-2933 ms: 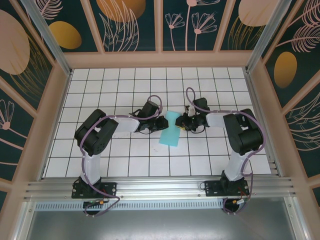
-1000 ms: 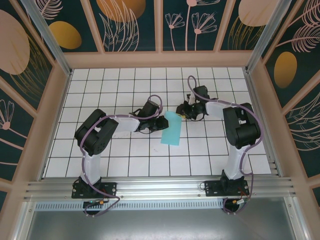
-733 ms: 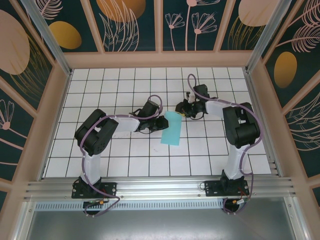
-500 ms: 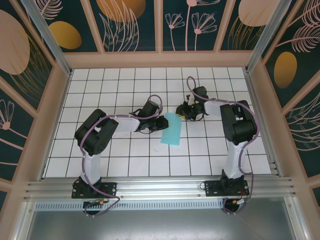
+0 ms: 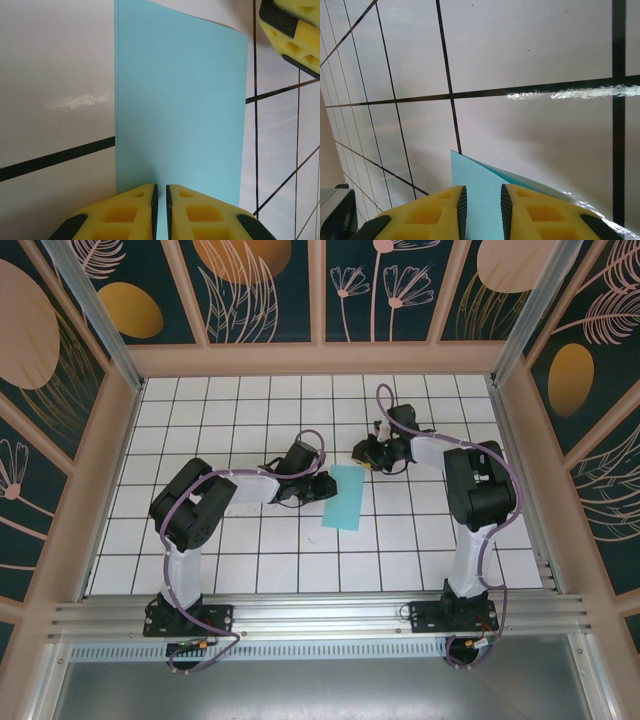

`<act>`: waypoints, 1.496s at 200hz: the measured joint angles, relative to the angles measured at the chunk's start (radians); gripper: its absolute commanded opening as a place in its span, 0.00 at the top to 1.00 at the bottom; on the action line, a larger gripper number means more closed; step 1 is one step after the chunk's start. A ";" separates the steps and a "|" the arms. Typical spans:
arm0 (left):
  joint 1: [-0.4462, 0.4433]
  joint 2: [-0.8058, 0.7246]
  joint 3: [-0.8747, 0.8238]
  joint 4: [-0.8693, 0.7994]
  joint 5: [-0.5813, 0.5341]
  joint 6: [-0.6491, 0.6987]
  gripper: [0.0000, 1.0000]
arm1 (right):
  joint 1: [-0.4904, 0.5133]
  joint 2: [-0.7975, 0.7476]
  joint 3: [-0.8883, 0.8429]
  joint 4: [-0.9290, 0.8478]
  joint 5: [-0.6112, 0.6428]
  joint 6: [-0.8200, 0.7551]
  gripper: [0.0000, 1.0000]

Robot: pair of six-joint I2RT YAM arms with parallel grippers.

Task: Fold a paper plane with a square sheet of paper (pick it up from the middle)
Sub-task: Fold the square sheet of paper in half at the center of the table.

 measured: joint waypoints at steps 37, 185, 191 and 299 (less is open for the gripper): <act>0.000 0.000 0.000 0.000 0.000 0.000 0.84 | -0.002 0.030 0.000 0.001 0.000 0.003 0.71; 0.000 -0.001 0.000 0.000 0.000 0.000 0.84 | -0.005 -0.064 -0.108 0.075 -0.031 0.029 0.70; 0.000 -0.001 0.000 0.000 0.000 0.000 0.84 | -0.005 -0.064 -0.119 0.079 -0.031 0.030 0.71; 0.000 -0.001 0.001 -0.002 0.000 0.000 0.84 | 0.008 -0.155 -0.187 0.082 -0.024 0.039 0.70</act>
